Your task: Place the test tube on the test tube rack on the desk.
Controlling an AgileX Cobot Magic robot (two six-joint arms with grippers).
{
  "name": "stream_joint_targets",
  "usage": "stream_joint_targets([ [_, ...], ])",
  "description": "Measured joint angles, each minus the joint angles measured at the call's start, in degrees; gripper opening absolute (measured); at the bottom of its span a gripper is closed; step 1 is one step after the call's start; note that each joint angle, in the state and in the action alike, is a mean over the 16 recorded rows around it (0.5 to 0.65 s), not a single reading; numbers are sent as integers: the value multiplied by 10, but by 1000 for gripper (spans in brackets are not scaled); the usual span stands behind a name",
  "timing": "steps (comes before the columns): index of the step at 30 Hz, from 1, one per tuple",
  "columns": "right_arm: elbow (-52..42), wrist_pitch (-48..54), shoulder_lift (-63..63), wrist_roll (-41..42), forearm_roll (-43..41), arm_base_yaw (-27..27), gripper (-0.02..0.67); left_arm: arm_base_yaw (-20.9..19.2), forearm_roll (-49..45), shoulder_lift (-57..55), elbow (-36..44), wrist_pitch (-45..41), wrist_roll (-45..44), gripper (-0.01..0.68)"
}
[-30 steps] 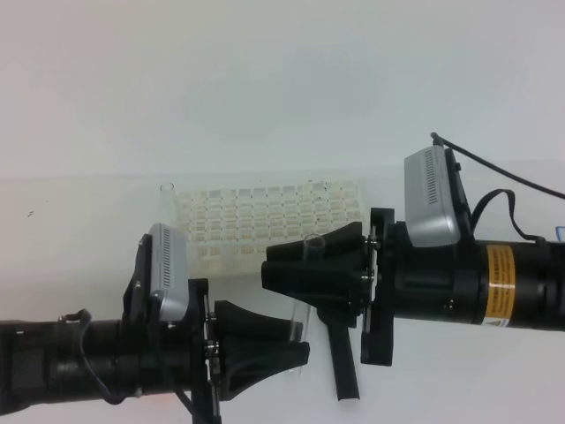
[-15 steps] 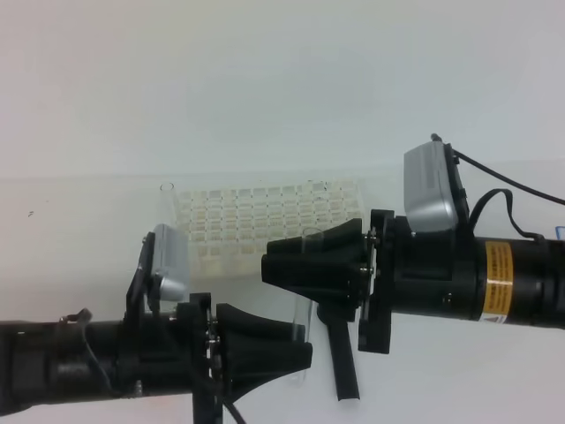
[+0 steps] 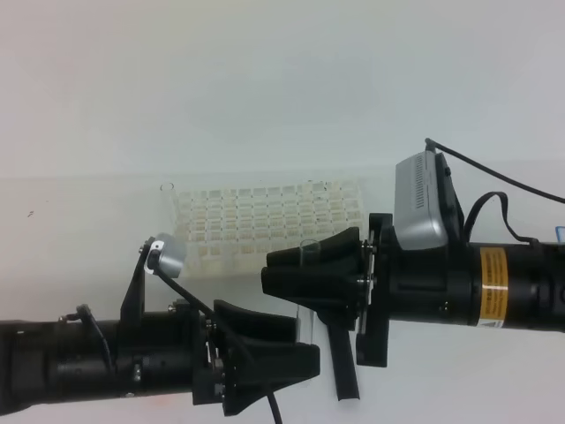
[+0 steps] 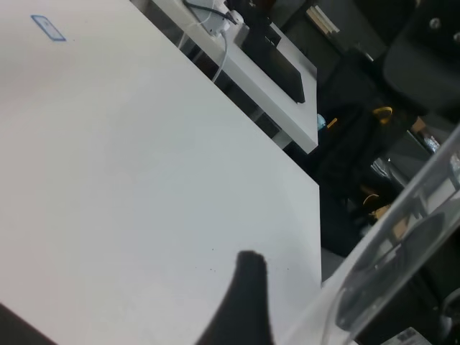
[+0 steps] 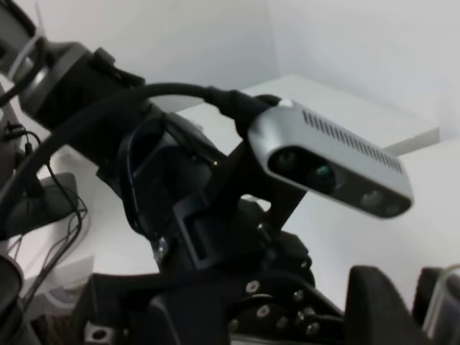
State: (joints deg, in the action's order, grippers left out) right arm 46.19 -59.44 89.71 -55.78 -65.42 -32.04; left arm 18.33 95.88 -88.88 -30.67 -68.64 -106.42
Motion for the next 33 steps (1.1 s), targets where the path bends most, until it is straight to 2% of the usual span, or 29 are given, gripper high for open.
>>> stream_joint_targets([
  [5, 2, 37, -27, 24, -2, 0, 112, 0, -1, 0, 0, 0, 27, 655],
  [8, 6, 74, -52, 38, -2, 0, 112, 0, -5, 0, 0, 2, 31, 658],
  [10, 10, 102, -71, 47, -2, 0, 112, 0, -9, 0, 0, 5, 37, 637],
  [14, 19, 163, -106, 56, -3, 0, 112, 0, -17, 0, 0, 9, 58, 532],
  [23, 34, 245, -137, 34, -31, 0, 112, 0, -27, 3, 0, 8, 105, 175],
  [26, 34, 252, -135, 16, -52, 0, 112, 0, -28, 14, 0, 4, 118, 79],
  [29, 34, 253, -132, -5, -79, 0, 112, 0, -29, 35, 0, 0, 128, 25],
  [33, 34, 249, -129, -31, -115, 0, 112, 0, -32, 88, 0, -2, 157, 4],
])
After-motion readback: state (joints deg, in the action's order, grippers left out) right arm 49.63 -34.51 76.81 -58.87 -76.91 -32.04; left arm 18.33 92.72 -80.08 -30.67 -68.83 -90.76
